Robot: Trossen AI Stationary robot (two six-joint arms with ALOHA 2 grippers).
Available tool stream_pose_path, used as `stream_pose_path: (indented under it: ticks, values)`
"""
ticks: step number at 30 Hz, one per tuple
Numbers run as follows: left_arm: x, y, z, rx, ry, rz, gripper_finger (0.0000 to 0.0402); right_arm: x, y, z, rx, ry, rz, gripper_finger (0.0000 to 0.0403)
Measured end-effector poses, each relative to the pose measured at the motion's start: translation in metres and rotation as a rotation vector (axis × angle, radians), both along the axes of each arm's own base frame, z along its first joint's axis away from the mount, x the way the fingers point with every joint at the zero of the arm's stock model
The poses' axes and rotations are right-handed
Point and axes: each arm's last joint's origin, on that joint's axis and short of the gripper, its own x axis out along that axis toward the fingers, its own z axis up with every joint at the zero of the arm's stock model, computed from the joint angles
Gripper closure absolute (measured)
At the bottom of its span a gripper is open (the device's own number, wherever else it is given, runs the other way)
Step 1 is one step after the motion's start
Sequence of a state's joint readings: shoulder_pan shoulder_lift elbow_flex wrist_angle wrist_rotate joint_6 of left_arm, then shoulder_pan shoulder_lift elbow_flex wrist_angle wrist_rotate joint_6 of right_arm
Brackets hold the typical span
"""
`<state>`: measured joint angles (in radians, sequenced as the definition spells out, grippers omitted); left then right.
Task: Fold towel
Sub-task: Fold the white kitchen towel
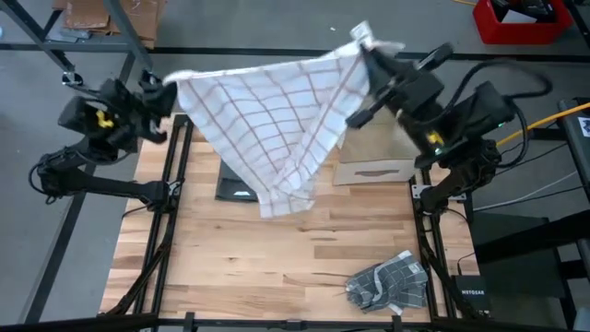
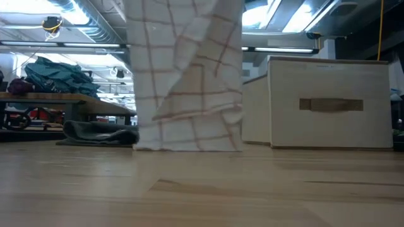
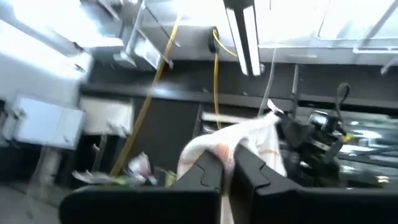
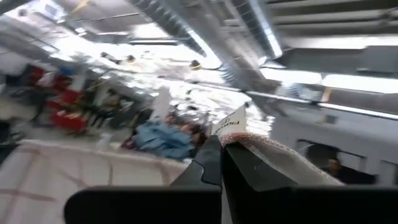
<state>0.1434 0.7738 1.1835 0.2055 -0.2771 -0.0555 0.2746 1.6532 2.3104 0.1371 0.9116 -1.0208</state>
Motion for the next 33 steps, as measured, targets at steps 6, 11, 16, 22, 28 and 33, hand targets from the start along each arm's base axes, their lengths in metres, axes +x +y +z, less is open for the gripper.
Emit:
stream_pose_path:
  ticks: [6, 11, 16, 22, 28, 33]
  values:
    - [0.007, 0.01, 0.038, 0.081, -0.043, 0.134, 0.0401, -0.009, -0.023, 0.009, 0.001, -0.064, -0.092, 0.0398]
    - [0.015, 0.02, 0.066, 0.133, -0.06, 0.227, 0.0401, -0.018, -0.04, 0.015, 0.004, -0.093, -0.152, 0.0398]
    - [0.016, 0.029, 0.09, 0.191, -0.07, 0.336, 0.0401, -0.024, -0.052, 0.018, -0.001, -0.104, -0.194, 0.0398]
    - [0.012, 0.035, 0.102, 0.187, 0.006, 0.394, 0.0401, -0.025, -0.054, 0.018, 0.006, -0.098, -0.211, 0.0398]
    - [-0.005, 0.026, 0.101, 0.117, 0.147, 0.326, 0.0401, -0.025, -0.035, 0.013, 0.078, -0.017, -0.203, 0.0398]
    - [-0.024, 0.014, 0.102, 0.074, 0.174, 0.194, 0.0401, -0.024, -0.011, 0.007, 0.124, 0.094, -0.178, 0.0398]
